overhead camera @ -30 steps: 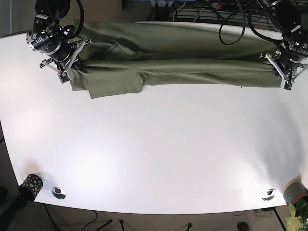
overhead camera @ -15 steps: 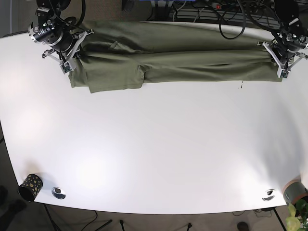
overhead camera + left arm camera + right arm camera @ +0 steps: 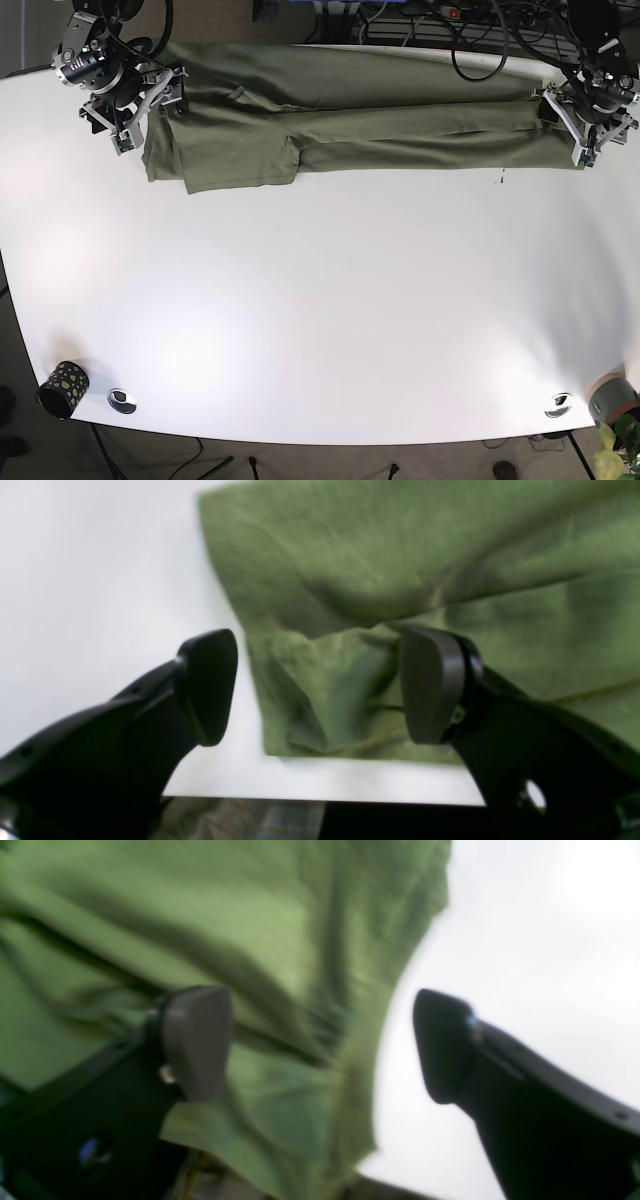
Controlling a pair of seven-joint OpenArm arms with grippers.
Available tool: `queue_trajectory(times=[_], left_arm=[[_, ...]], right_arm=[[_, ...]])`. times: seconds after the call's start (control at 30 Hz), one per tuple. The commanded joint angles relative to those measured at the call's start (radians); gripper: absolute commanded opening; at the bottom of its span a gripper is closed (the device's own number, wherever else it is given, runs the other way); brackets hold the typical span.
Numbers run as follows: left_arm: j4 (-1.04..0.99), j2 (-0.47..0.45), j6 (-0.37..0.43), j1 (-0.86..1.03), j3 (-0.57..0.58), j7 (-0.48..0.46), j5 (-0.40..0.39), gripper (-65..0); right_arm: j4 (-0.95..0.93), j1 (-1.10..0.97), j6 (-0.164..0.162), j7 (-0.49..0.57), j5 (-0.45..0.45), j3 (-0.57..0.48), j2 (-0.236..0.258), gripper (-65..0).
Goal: Fold the T-shirt properly
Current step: 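Release and pinch the folded strip's edge again with both grippers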
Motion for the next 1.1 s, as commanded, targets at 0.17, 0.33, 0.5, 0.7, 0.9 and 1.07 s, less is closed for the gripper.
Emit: queue_trajectory(times=[0.17,0.33,0.5,0.7,0.9,1.07], left_arm=[[0.037,-0.013,0.002,-0.017,0.026,-0.009,-0.103,-19.2],[-0.046,-0.011,0.002,-0.018,0.096,-0.012,-0.02,-19.2],[-0.119,-0.011,0.002,-0.037,0.089,-0.014,-0.006,-19.2],[-0.135,-0.018,0.002,-0.037,0.066,-0.014,-0.006,-19.2],[-0.132,-0.015,0.002,-0.037,0.063,-0.014,-0.006,-19.2],[-0.132,-0.013,0.002,-0.037,0.063,-0.014,-0.006,-19.2]], right_arm=[[0.012,0.085,0.001,0.009,0.089,0.013,0.009,-9.5],[-0.091,0.21,0.001,-0.028,0.081,-0.051,0.009,-9.5],[-0.24,0.342,0.001,-0.029,0.034,-0.109,0.035,-9.7],[-0.393,0.453,-0.007,-0.029,-0.066,-0.157,0.032,-9.7],[-0.439,0.467,-0.009,-0.029,-0.064,-0.157,0.031,-9.7],[-0.447,0.46,-0.009,-0.029,-0.064,-0.157,0.029,-25.0]])
